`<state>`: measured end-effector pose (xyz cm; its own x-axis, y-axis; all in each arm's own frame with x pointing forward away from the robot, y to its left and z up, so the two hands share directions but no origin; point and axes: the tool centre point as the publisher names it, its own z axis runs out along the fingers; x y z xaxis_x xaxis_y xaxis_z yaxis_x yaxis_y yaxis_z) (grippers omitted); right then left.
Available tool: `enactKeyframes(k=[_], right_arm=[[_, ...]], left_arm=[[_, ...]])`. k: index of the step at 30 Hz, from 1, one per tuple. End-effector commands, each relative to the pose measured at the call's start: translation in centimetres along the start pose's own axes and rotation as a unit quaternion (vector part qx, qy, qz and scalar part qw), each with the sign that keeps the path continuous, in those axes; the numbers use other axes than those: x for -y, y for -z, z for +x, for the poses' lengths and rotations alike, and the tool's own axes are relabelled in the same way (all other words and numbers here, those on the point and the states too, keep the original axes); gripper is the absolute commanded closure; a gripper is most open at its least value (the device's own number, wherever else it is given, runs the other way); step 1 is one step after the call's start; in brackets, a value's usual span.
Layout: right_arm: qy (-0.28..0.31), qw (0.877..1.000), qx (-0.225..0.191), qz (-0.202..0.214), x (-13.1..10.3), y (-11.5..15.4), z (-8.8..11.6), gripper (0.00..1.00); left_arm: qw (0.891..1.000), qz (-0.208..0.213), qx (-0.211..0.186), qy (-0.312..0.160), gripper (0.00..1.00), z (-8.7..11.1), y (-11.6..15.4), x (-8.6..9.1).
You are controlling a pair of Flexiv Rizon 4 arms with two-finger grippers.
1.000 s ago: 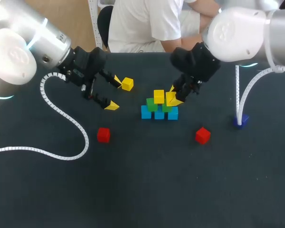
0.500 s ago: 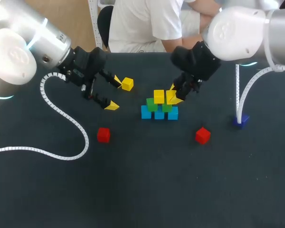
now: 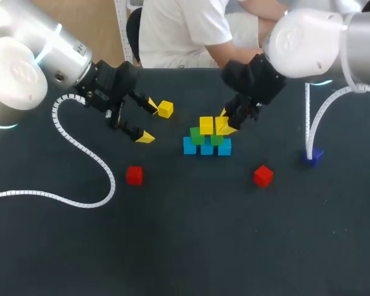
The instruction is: Place the blue cubes, place green cubes on the blue cubes, place the yellow cubes on the green cubes, then place the red cubes on the yellow cubes, and place purple cube on the red cubes.
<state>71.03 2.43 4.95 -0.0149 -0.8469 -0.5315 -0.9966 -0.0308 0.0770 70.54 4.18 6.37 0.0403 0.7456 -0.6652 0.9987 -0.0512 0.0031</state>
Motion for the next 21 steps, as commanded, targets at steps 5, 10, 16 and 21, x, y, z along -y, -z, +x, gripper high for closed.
enactKeyframes(k=[5,10,16,21], right_arm=[[0.003,1.000,0.000,-0.002,0.23,-0.02,-0.19,1.00],[0.002,1.000,-0.001,-0.004,0.24,-0.20,-0.19,1.00],[0.002,1.000,-0.002,-0.005,0.24,-0.28,-0.26,1.00],[0.002,1.000,-0.003,-0.005,0.29,-0.34,-0.29,1.00]], left_arm=[[1.000,0.002,-0.001,0.000,0.00,0.00,0.00,-0.14],[1.000,0.002,-0.001,0.000,0.00,0.00,0.00,-0.14],[1.000,0.002,-0.001,0.000,0.00,0.00,0.00,-0.14],[1.000,0.002,-0.001,0.000,0.00,0.00,0.00,-0.14]])
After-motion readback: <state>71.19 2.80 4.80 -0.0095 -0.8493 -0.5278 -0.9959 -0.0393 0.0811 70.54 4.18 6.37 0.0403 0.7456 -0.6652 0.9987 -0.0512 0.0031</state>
